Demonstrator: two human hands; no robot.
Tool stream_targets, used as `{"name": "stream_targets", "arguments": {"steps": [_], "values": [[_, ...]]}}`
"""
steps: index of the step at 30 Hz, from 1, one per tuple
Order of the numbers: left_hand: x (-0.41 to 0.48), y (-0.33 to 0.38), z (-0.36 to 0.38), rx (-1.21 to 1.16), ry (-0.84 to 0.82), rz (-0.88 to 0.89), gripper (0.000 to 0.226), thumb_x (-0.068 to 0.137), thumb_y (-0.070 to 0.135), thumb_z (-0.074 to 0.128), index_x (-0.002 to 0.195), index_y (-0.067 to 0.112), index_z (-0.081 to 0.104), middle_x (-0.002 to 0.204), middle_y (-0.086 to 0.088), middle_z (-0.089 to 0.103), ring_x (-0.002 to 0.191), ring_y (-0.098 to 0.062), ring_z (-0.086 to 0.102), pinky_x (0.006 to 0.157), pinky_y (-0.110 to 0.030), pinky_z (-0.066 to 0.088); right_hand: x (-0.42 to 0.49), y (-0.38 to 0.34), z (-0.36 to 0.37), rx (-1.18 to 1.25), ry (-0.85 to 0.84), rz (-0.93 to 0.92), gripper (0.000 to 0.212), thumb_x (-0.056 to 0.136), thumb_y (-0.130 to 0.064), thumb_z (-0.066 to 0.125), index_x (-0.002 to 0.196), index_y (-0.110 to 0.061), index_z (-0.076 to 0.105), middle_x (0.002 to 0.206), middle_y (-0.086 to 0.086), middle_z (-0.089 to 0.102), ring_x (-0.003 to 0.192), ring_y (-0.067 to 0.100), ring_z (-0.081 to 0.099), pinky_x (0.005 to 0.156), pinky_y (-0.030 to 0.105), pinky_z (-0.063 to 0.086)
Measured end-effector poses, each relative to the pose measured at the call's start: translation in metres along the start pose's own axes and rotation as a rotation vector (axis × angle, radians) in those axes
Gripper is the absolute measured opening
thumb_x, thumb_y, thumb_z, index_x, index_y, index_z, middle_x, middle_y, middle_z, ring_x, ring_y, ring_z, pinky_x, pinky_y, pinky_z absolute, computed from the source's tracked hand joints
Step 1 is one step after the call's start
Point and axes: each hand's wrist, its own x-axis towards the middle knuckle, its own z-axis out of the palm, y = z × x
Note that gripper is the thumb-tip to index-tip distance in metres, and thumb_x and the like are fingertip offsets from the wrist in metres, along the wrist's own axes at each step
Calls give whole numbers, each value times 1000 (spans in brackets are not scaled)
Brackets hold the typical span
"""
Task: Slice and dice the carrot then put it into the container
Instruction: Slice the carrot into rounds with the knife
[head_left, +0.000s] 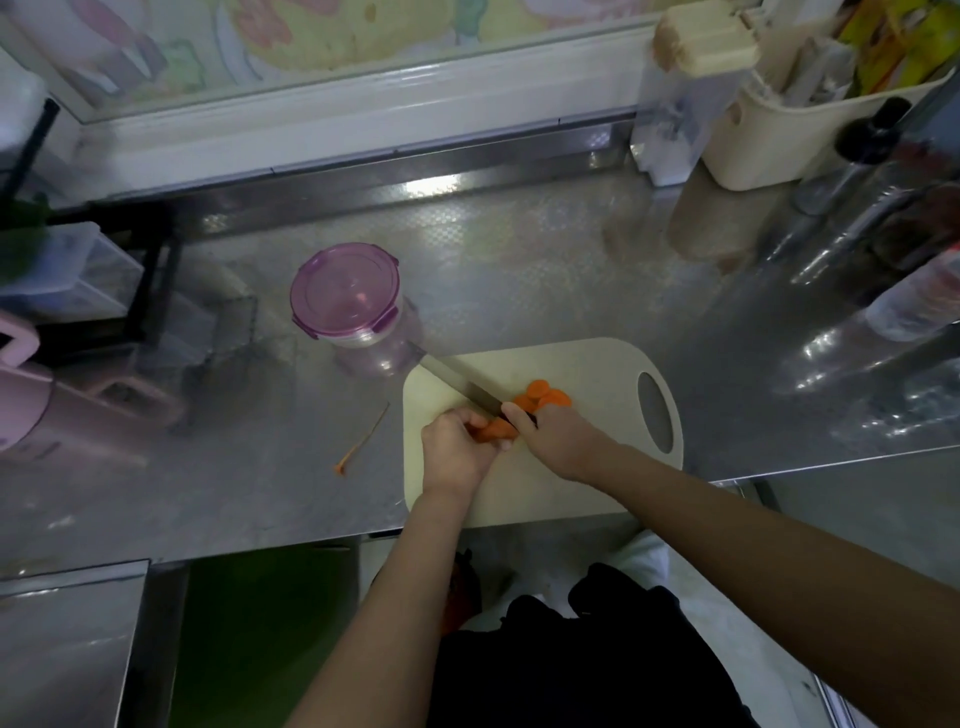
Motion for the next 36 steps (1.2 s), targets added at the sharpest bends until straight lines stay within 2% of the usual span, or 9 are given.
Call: {"name": "stream_targets", "arguments": {"steps": [4, 9, 17, 20, 27, 29, 30, 32, 36], "values": [[1, -3, 2, -9, 17, -16, 21, 69, 19, 81, 85, 12, 70, 85, 6, 63, 81, -6, 54, 73, -10, 37, -5, 8, -7, -38, 40, 36, 44, 101, -42, 34, 109, -5, 57, 109, 18, 59, 102, 29, 55, 80, 26, 33], [-1, -4, 2, -21, 22, -5, 21, 70, 17, 81, 87, 11, 70, 81, 9, 59, 80, -5, 52, 72, -7, 33, -20, 15, -19, -32, 55, 33, 48, 101, -44, 28, 59, -21, 37, 58, -5, 38, 55, 5, 36, 70, 27, 30], [-3, -2, 2, -11, 45, -1, 23, 70, 17, 81, 89, 9, 71, 83, 7, 58, 79, -7, 51, 69, -7, 33, -31, 19, -20, -26, 59, 27, 48, 99, -48, 31, 56, -27, 34, 55, -7, 37, 54, 5, 36, 64, 26, 32], [-2, -3, 3, -2, 54, -17, 26, 68, 19, 82, 90, 10, 71, 86, 6, 61, 81, -7, 53, 71, -9, 35, -31, 21, -18, -41, 51, -10, 46, 100, -47, 31, 57, -28, 34, 57, -8, 37, 55, 3, 36, 57, 17, 28], [-3, 0, 3, -12, 57, -17, 21, 69, 19, 82, 85, 13, 70, 81, 9, 57, 80, -7, 52, 76, -15, 39, -39, 11, -19, -168, 21, 21, 43, 100, -44, 33, 70, -15, 43, 62, -1, 43, 63, 19, 47, 66, 30, 36], [-5, 0, 3, -17, 60, -9, 19, 69, 17, 82, 82, 12, 69, 79, 8, 57, 79, -8, 52, 75, -15, 39, -37, 7, -21, -129, 45, 36, 19, 93, -29, 58, 92, -11, 51, 67, 6, 50, 59, 27, 52, 56, 31, 37], [-5, 1, 3, -20, 60, -7, 19, 69, 17, 81, 82, 11, 69, 79, 7, 57, 79, -8, 52, 75, -16, 39, -35, 10, -20, -123, 6, 32, 34, 83, -17, 71, 108, -10, 48, 71, 12, 54, 54, 29, 53, 49, 28, 34], [-5, 1, 2, -22, 54, -6, 18, 69, 16, 81, 82, 11, 69, 79, 7, 57, 79, -9, 52, 76, -17, 40, -29, 6, -15, -201, -18, -16, 46, 91, -18, 60, 127, -13, 32, 87, 13, 55, 67, 28, 54, 57, 29, 34], [-5, 0, 2, -35, 40, -16, 17, 69, 15, 81, 78, 15, 66, 79, 6, 58, 79, -9, 53, 74, -15, 39, -19, 3, -14, -242, 75, -112, 42, 99, -42, 37, 121, -7, 47, 103, 8, 51, 92, 21, 52, 71, 24, 32]]}}
